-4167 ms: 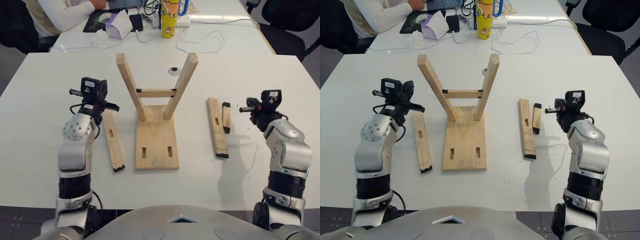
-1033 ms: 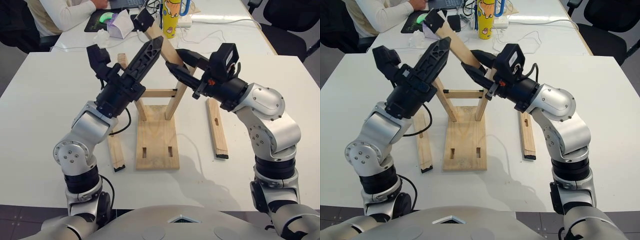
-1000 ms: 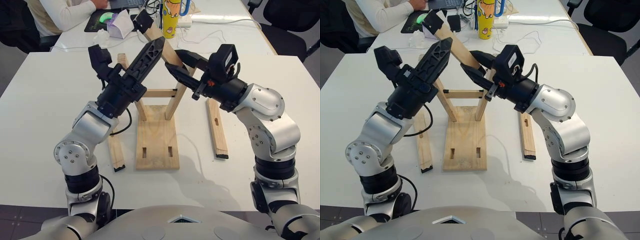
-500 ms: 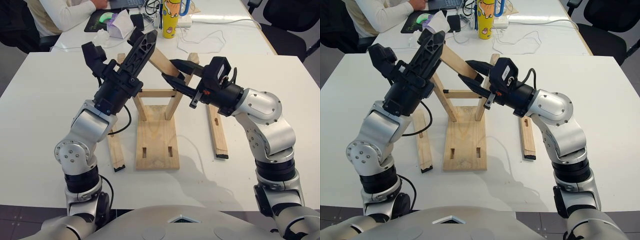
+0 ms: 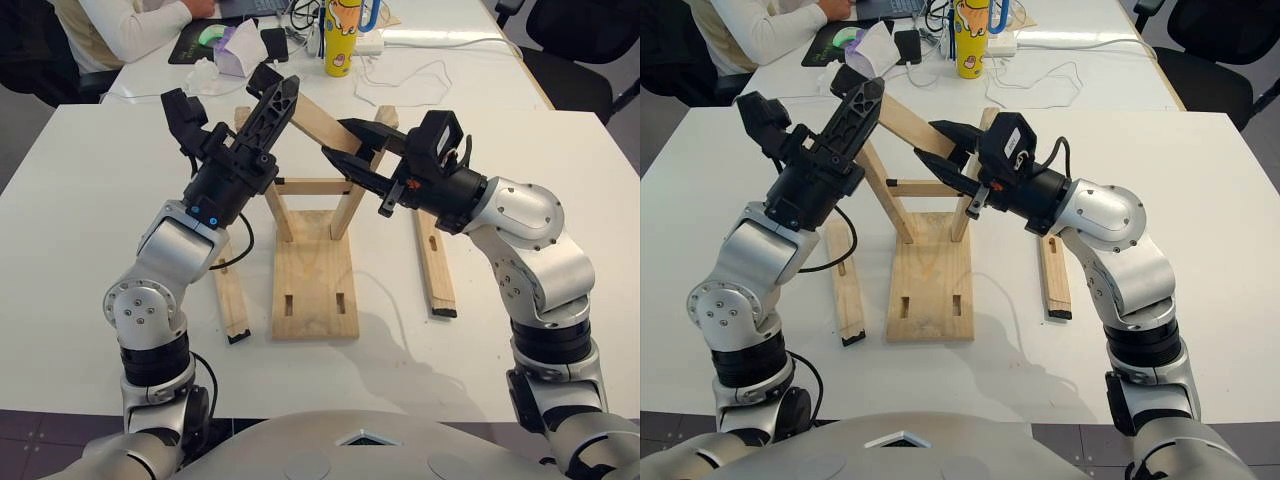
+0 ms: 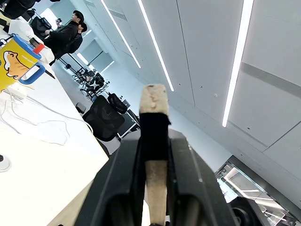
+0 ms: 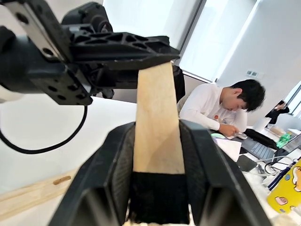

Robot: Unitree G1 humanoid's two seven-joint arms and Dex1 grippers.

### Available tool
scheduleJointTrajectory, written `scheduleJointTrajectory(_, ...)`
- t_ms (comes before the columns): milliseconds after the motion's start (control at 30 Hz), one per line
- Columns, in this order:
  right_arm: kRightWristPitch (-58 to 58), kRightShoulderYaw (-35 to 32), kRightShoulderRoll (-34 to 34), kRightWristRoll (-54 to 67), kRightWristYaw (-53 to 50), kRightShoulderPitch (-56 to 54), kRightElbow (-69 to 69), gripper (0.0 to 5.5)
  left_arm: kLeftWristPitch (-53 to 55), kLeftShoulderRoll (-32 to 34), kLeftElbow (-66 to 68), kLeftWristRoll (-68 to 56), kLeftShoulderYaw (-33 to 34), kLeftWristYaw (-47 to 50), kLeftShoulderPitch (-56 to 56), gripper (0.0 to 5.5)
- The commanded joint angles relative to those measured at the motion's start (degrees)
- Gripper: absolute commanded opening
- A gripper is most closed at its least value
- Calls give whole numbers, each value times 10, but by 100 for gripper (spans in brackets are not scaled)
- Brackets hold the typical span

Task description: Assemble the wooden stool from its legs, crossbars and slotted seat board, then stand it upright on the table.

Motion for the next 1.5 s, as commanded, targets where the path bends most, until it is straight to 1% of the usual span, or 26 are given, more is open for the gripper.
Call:
scheduleJointTrajectory(33,51,-55,12,65,-25,-25,2,196,-3,31,0,-9,30,-13,3,43)
scheduleJointTrajectory(100,67,-70,15,87,-36,-33,5,230,-4,38,5,-8,34,-18,-1,43)
scheduleJointTrajectory(167,82,-85,20,111,-45,-41,9,236,-5,42,10,-4,34,-23,-6,43)
scheduleJointTrajectory(233,103,-121,37,155,-73,-58,27,236,-5,52,7,-7,42,-27,-5,43)
scheduleJointTrajectory(300,107,-164,58,167,-132,-83,69,236,-3,77,-2,-23,67,-40,5,43)
scheduleJointTrajectory(400,90,-201,71,127,-220,-108,135,236,-4,103,-6,-65,105,-56,20,43)
scheduleJointTrajectory(500,33,-205,67,24,-303,-104,207,236,8,142,3,-69,136,-92,45,43)
scheduleJointTrajectory(567,-9,-195,62,-40,-332,-82,242,236,23,174,15,-70,159,-125,76,43)
scheduleJointTrajectory(633,-32,-190,66,-70,-340,-59,258,236,39,204,26,-46,175,-157,118,43)
scheduleJointTrajectory(700,-57,-184,73,-95,-342,-33,259,236,49,231,40,7,172,-185,150,43)
scheduleJointTrajectory(733,-67,-181,77,-104,-343,-21,257,236,51,245,42,47,158,-202,164,43)
scheduleJointTrajectory(800,-92,-167,85,-130,-346,9,248,236,44,263,39,148,109,-225,189,43)
scheduleJointTrajectory(867,-125,-141,93,-162,-345,41,238,236,9,246,45,256,62,-210,206,43)
scheduleJointTrajectory(900,-134,-132,100,-170,-345,55,233,236,-13,231,50,301,49,-193,213,43)
scheduleJointTrajectory(967,-145,-120,110,-182,-346,84,226,211,-60,187,40,368,46,-154,241,43)
scheduleJointTrajectory(1067,-155,-106,121,-195,-342,128,220,167,-119,143,0,428,55,-144,296,43)
scheduleJointTrajectory(1200,-169,-97,128,-217,-347,163,223,101,-122,109,-32,426,70,-125,313,43)
scheduleJointTrajectory(1300,-188,-91,127,-244,-355,178,219,61,-107,101,-58,421,86,-105,327,43)
scheduleJointTrajectory(1367,-194,-91,132,-255,-362,183,215,39,-98,88,-60,418,101,-77,323,43)
scheduleJointTrajectory(1433,-199,-89,137,-263,-366,183,217,1,-89,70,-60,419,105,-47,325,43)
scheduleJointTrajectory(1500,-205,-88,140,-270,-369,185,216,0,-77,52,-62,420,98,-27,331,43)
